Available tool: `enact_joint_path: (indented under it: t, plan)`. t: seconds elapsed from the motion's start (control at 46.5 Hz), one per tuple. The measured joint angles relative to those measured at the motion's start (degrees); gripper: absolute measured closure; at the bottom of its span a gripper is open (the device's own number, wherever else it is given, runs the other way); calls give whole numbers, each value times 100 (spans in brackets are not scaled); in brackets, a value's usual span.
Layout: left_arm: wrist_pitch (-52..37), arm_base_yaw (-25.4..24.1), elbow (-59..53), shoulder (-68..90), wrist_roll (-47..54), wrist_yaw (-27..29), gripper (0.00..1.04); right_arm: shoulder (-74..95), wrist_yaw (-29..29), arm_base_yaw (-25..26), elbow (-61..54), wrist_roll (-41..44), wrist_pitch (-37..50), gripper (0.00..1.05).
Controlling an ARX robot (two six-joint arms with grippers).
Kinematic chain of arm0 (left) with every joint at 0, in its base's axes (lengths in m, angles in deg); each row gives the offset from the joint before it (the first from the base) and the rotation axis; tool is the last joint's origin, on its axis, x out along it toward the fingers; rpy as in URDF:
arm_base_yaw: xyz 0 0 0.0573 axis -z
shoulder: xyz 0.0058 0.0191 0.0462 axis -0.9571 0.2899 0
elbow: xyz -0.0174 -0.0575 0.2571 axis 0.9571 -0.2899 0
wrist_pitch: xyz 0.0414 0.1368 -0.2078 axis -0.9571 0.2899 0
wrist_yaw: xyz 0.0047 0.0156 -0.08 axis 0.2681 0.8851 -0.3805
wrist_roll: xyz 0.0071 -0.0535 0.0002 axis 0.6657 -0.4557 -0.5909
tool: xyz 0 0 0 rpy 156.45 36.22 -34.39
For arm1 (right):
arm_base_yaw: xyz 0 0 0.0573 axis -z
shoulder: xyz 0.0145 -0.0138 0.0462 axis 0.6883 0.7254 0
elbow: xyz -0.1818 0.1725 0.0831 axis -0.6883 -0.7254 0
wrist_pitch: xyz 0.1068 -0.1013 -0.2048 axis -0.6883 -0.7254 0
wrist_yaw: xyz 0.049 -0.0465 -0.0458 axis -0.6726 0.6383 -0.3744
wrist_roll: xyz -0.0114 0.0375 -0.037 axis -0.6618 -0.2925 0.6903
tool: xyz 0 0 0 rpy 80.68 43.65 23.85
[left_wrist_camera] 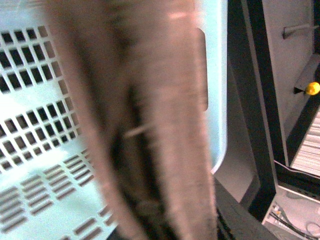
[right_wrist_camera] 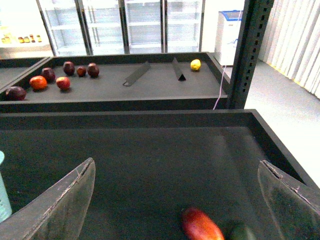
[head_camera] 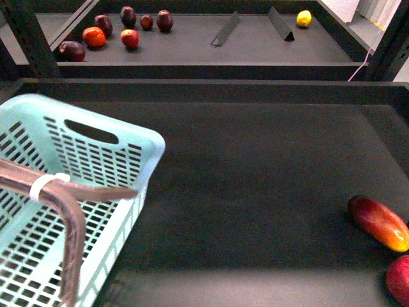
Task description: Pick apple with right arm and hold basket with left
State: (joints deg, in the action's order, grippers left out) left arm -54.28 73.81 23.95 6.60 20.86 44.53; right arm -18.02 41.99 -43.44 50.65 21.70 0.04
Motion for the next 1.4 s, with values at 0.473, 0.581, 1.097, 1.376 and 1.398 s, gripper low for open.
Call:
enact_joint_path:
  t: [0.473,0.581,1.097,1.376,1.398]
  plan:
    - [708,1698,1814,133,-20,199,98,0,0,0,0,0,0,9]
    - [761,2212,2262,367,-31,229,98,0,0,0,0,0,2,9]
    - [662,3777,2761,590,-201,341,98,0,0,0,0,2,0,9]
    - [656,3799,2761,581,-192,389,98,0,0,0,0,0,0,9]
    - [656,3799,2761,581,-192,389,98,0,0,0,0,0,0,9]
